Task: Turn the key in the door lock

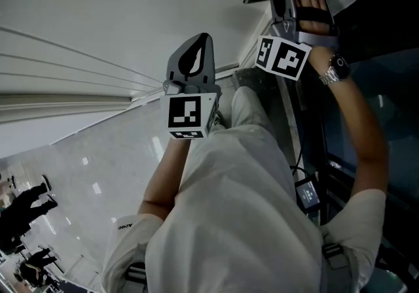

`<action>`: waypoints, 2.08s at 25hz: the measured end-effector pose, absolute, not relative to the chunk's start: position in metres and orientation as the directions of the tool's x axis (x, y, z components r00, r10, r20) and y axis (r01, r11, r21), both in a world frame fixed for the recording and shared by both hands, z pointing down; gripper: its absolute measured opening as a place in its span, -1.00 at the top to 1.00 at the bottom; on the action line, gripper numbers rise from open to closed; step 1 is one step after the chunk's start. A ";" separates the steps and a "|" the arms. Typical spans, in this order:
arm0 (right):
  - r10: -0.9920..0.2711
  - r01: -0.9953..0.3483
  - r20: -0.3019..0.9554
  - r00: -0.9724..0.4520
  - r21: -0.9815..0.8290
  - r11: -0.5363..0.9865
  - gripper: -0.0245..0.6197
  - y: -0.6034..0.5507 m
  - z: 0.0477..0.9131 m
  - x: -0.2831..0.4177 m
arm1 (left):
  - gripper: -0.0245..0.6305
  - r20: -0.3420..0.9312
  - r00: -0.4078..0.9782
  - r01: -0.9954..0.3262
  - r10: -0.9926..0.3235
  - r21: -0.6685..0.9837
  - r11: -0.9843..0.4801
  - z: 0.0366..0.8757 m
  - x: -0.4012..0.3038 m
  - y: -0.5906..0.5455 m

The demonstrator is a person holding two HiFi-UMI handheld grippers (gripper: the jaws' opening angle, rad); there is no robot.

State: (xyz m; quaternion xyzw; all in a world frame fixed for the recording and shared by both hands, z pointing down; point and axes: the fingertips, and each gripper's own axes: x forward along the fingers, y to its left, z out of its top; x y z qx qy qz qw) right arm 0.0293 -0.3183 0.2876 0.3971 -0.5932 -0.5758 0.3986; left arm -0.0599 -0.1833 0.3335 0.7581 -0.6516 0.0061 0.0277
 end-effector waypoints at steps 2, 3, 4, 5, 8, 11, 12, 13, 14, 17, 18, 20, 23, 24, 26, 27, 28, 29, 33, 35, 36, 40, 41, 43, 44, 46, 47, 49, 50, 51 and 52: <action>-0.930 -0.056 0.023 -0.366 0.997 0.047 0.88 -0.320 0.286 0.028 | 0.90 0.045 0.145 -0.989 -0.988 0.035 -0.144 0.332 -0.061 -0.182; -0.931 -0.094 0.028 -0.365 0.993 0.067 0.88 -0.320 0.285 0.029 | 0.90 0.044 0.143 -0.989 -0.989 0.035 -0.141 0.332 -0.061 -0.181; -0.932 -0.137 0.033 -0.362 0.987 0.088 0.88 -0.320 0.284 0.029 | 0.90 0.045 0.140 -0.990 -0.989 0.035 -0.139 0.332 -0.062 -0.180; -0.933 -0.180 0.038 -0.357 0.978 0.109 0.88 -0.320 0.282 0.030 | 0.90 0.046 0.139 -0.990 -0.989 0.035 -0.138 0.331 -0.062 -0.180; -0.939 -0.281 0.054 -0.339 0.947 0.156 0.89 -0.320 0.278 0.030 | 0.90 0.048 0.137 -0.990 -0.989 0.034 -0.136 0.330 -0.064 -0.179; -0.940 -0.349 0.056 -0.335 0.920 0.179 0.89 -0.320 0.277 0.030 | 0.90 0.043 0.138 -0.990 -0.989 0.032 -0.137 0.329 -0.062 -0.177; -0.941 -0.372 0.056 -0.333 0.910 0.186 0.89 -0.320 0.277 0.030 | 0.90 0.043 0.139 -0.990 -0.989 0.031 -0.138 0.329 -0.062 -0.177; -0.943 -0.395 0.057 -0.329 0.898 0.192 0.89 -0.320 0.278 0.030 | 0.90 0.043 0.140 -0.990 -0.989 0.030 -0.139 0.329 -0.061 -0.176; -0.945 -0.419 0.060 -0.322 0.886 0.199 0.89 -0.320 0.278 0.030 | 0.90 0.043 0.141 -0.990 -0.989 0.030 -0.140 0.330 -0.060 -0.176; -0.950 -0.505 0.073 -0.304 0.833 0.226 0.89 -0.321 0.278 0.031 | 0.90 0.042 0.141 -0.990 -0.989 0.029 -0.140 0.330 -0.060 -0.177; -0.951 -0.535 0.078 -0.299 0.812 0.235 0.89 -0.322 0.277 0.032 | 0.90 0.042 0.140 -0.990 -0.989 0.028 -0.139 0.330 -0.060 -0.177; -0.952 -0.593 0.088 -0.294 0.764 0.254 0.89 -0.323 0.277 0.032 | 0.90 0.043 0.139 -0.990 -0.989 0.029 -0.138 0.330 -0.059 -0.178; -0.945 -0.680 0.112 -0.308 0.669 0.301 0.89 -0.324 0.276 0.033 | 0.90 0.047 0.138 -0.990 -0.989 0.030 -0.137 0.331 -0.059 -0.179; -0.941 -0.706 0.122 -0.316 0.632 0.319 0.89 -0.323 0.275 0.033 | 0.90 0.049 0.137 -0.990 -0.989 0.030 -0.136 0.332 -0.059 -0.179; -0.933 -0.747 0.142 -0.330 0.566 0.350 0.89 -0.323 0.274 0.035 | 0.90 0.054 0.138 -0.990 -0.989 0.028 -0.137 0.333 -0.057 -0.180; -0.931 -0.761 0.149 -0.335 0.539 0.360 0.89 -0.323 0.273 0.035 | 0.90 0.055 0.140 -0.990 -0.989 0.026 -0.138 0.333 -0.055 -0.181; -0.928 -0.774 0.153 -0.339 0.515 0.368 0.89 -0.324 0.272 0.036 | 0.90 0.055 0.141 -0.990 -0.988 0.022 -0.140 0.333 -0.054 -0.182; -0.926 -0.787 0.156 -0.344 0.490 0.375 0.89 -0.324 0.272 0.037 | 0.90 0.056 0.142 -0.990 -0.988 0.018 -0.141 0.333 -0.053 -0.182; -0.911 -0.846 0.174 -0.374 0.339 0.412 0.89 -0.325 0.272 0.040 | 0.90 0.060 0.141 -0.990 -0.988 0.016 -0.140 0.331 -0.051 -0.182; -0.900 -0.872 0.184 -0.396 0.232 0.431 0.89 -0.325 0.273 0.042 | 0.90 0.062 0.136 -0.991 -0.989 0.017 -0.135 0.331 -0.053 -0.182; -0.896 -0.882 0.186 -0.404 0.181 0.435 0.89 -0.326 0.274 0.042 | 0.90 0.062 0.132 -0.991 -0.989 0.020 -0.131 0.331 -0.054 -0.183; -0.880 -0.897 0.194 -0.433 0.003 0.442 0.89 -0.329 0.277 0.042 | 0.90 0.063 0.123 -0.992 -0.990 0.039 -0.121 0.333 -0.056 -0.186; -0.873 -0.894 0.197 -0.446 -0.042 0.447 0.89 -0.329 0.278 0.042 | 0.90 0.063 0.124 -0.992 -0.990 0.041 -0.121 0.333 -0.055 -0.186; -0.860 -0.883 0.201 -0.469 -0.119 0.454 0.89 -0.328 0.279 0.043 | 0.90 0.062 0.125 -0.991 -0.990 0.044 -0.123 0.332 -0.053 -0.186; -0.855 -0.878 0.203 -0.478 -0.146 0.456 0.89 -0.328 0.280 0.044 | 0.90 0.061 0.125 -0.991 -0.990 0.045 -0.123 0.331 -0.052 -0.185; -0.846 -0.868 0.208 -0.492 -0.191 0.458 0.89 -0.328 0.282 0.045 | 0.90 0.062 0.123 -0.992 -0.991 0.048 -0.120 0.331 -0.052 -0.185; -0.841 -0.862 0.210 -0.499 -0.219 0.457 0.89 -0.328 0.283 0.044 | 0.90 0.063 0.121 -0.992 -0.991 0.049 -0.118 0.332 -0.053 -0.185; -0.829 -0.841 0.209 -0.520 -0.294 0.454 0.89 -0.329 0.287 0.044 | 0.90 0.064 0.117 -0.992 -0.991 0.051 -0.114 0.334 -0.054 -0.185; -0.821 -0.827 0.206 -0.533 -0.334 0.452 0.89 -0.330 0.288 0.044 | 0.90 0.064 0.115 -0.992 -0.991 0.052 -0.112 0.335 -0.055 -0.185; -0.813 -0.810 0.203 -0.546 -0.374 0.451 0.89 -0.330 0.290 0.043 | 0.90 0.065 0.113 -0.993 -0.991 0.053 -0.109 0.336 -0.056 -0.185; -0.804 -0.792 0.200 -0.560 -0.413 0.449 0.89 -0.330 0.290 0.043 | 0.90 0.066 0.109 -0.993 -0.992 0.054 -0.106 0.337 -0.057 -0.184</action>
